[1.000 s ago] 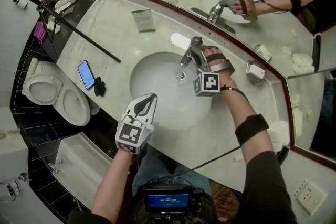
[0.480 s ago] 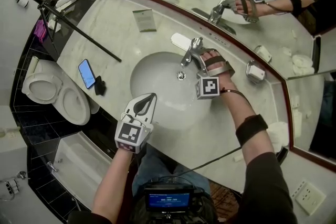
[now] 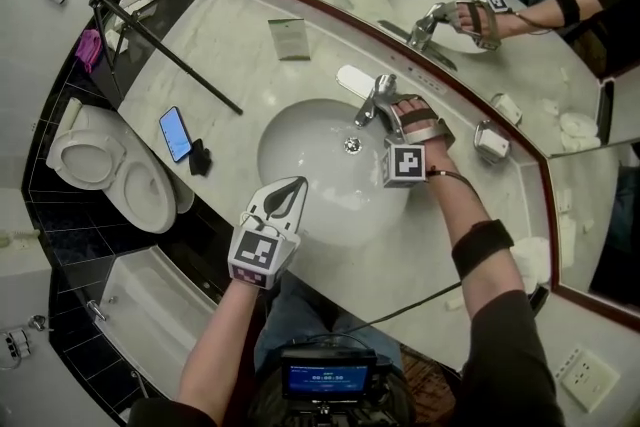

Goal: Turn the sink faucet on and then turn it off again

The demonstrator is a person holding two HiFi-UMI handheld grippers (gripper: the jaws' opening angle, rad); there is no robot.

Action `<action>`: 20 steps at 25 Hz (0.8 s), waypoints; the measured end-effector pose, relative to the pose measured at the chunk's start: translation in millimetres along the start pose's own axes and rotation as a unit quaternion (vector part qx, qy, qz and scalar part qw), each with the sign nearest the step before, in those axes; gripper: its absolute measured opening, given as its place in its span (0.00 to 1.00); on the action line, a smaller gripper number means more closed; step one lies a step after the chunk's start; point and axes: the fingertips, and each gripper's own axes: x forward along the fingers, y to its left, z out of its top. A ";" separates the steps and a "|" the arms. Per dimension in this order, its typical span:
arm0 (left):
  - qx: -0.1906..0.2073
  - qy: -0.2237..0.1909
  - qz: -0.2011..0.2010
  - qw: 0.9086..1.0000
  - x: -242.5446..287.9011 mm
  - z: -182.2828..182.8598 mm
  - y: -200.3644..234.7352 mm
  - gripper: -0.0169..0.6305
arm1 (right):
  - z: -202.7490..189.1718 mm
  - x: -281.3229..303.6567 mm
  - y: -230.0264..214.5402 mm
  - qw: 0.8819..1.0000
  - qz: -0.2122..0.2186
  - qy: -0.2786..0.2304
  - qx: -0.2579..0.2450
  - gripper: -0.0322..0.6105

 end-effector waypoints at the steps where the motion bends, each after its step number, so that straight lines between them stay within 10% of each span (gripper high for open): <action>1: -0.002 -0.001 0.002 1.000 -1.8 1.9 -0.2 0.03 | -0.2 -1.9 -0.8 1.000 0.002 0.004 0.004 0.16; 12: -0.010 -0.012 0.004 1.000 -25.3 16.6 -10.6 0.03 | -8.3 -89.8 -6.8 0.993 0.003 0.019 0.114 0.14; 20: -0.009 -0.022 0.001 1.000 -48.0 31.8 -19.0 0.03 | -35.1 -163.3 -12.1 0.960 -0.002 0.051 0.275 0.08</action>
